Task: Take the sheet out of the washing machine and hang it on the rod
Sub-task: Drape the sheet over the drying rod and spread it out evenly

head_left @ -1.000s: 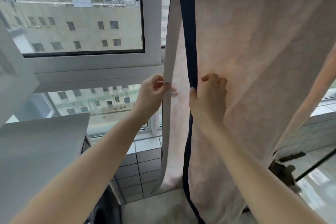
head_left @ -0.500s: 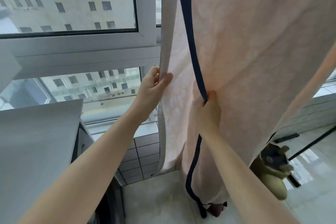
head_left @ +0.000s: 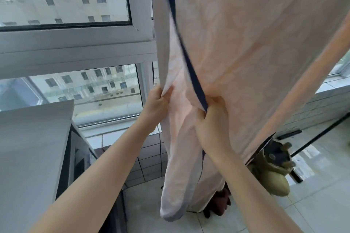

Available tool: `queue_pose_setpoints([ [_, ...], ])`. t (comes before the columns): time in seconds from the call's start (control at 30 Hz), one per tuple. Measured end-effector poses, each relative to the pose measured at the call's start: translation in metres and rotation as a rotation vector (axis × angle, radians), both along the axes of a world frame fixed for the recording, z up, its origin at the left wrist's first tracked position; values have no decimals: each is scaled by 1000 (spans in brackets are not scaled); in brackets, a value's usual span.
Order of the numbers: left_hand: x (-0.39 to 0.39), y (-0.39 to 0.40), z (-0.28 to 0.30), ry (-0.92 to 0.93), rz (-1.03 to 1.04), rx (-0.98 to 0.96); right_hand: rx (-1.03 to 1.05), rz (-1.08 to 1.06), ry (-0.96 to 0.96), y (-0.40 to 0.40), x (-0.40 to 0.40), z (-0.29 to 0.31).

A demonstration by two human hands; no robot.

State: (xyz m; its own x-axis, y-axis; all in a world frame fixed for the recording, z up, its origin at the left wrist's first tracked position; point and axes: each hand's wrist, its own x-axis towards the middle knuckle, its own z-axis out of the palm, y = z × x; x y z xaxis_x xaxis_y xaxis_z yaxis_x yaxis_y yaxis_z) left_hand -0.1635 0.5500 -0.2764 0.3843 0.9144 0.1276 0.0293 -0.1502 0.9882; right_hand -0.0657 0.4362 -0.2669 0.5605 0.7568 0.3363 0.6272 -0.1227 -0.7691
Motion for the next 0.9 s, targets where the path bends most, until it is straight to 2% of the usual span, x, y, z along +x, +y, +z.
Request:
queue_pose_setpoints([
  [0.17,-4,-9,-4,105,-18,155,-80,67,149,2,-8,-23],
  [0.3,-8,-4,-13,204,52,145,-268,93,205,8,-23,-44],
  [0.4,-12,-3,-13,157,113,133,-449,64,205,11,-24,-59],
  [0.5,-14,-4,-11,132,120,112,-546,80,144,8,-27,-63],
  [0.73,-13,-3,-44,208,72,-16,-375,157,428,-6,-48,-65],
  [0.9,-15,1,-60,224,32,-99,-402,126,444,-9,-46,-74],
])
